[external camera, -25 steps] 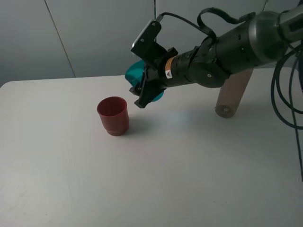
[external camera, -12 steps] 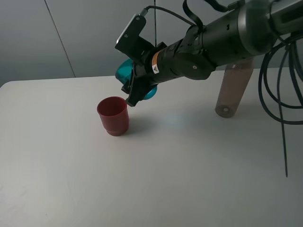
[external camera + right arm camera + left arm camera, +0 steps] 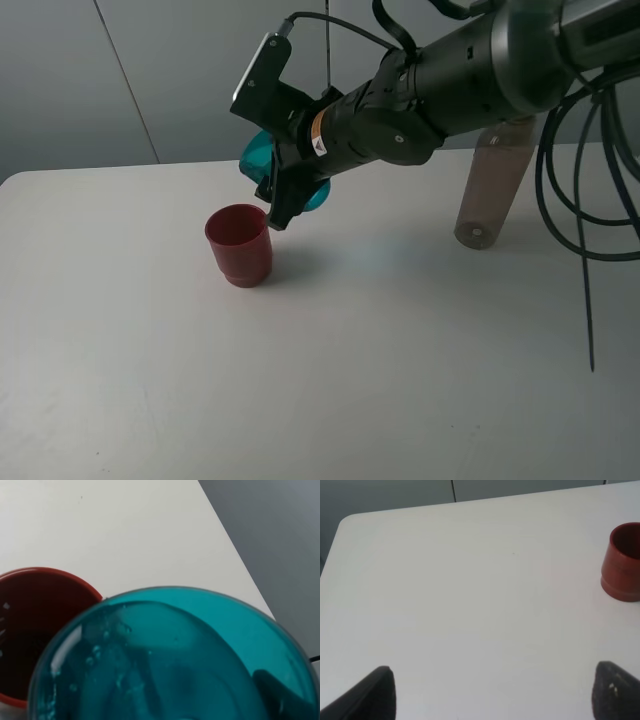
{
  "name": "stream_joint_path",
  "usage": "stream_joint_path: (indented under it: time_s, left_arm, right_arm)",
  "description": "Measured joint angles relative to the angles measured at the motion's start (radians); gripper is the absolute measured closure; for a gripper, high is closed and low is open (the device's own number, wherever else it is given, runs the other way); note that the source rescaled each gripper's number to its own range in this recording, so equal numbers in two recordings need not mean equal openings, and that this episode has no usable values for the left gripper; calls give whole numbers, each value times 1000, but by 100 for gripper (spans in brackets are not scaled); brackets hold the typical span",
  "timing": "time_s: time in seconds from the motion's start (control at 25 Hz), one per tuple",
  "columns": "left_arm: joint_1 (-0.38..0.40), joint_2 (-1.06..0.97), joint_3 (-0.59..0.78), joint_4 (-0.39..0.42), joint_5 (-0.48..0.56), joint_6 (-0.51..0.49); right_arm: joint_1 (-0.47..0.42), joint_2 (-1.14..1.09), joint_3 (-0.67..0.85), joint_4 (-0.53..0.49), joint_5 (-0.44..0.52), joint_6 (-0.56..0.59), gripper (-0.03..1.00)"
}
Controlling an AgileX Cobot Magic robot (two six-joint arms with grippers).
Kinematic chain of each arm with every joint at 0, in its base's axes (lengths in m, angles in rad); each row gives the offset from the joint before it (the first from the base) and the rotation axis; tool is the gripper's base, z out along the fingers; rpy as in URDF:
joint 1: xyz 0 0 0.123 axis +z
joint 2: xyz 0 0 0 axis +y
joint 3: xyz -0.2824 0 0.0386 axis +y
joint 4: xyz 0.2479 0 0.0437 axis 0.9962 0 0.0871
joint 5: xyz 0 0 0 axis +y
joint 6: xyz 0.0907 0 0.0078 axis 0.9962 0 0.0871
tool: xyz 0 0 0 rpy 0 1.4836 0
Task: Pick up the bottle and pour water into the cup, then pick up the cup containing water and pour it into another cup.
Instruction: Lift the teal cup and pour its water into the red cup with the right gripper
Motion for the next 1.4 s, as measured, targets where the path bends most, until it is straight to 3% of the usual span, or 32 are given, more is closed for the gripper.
stream_joint_path:
  time_s: [0.6, 1.4]
  left_arm:
    - [0, 0, 0, 0, 0, 0]
    - [0, 0, 0, 0, 0, 0]
  right_arm:
    - [17, 51, -86, -104, 84, -28, 88]
    - [20, 57, -91, -346, 90, -28, 88]
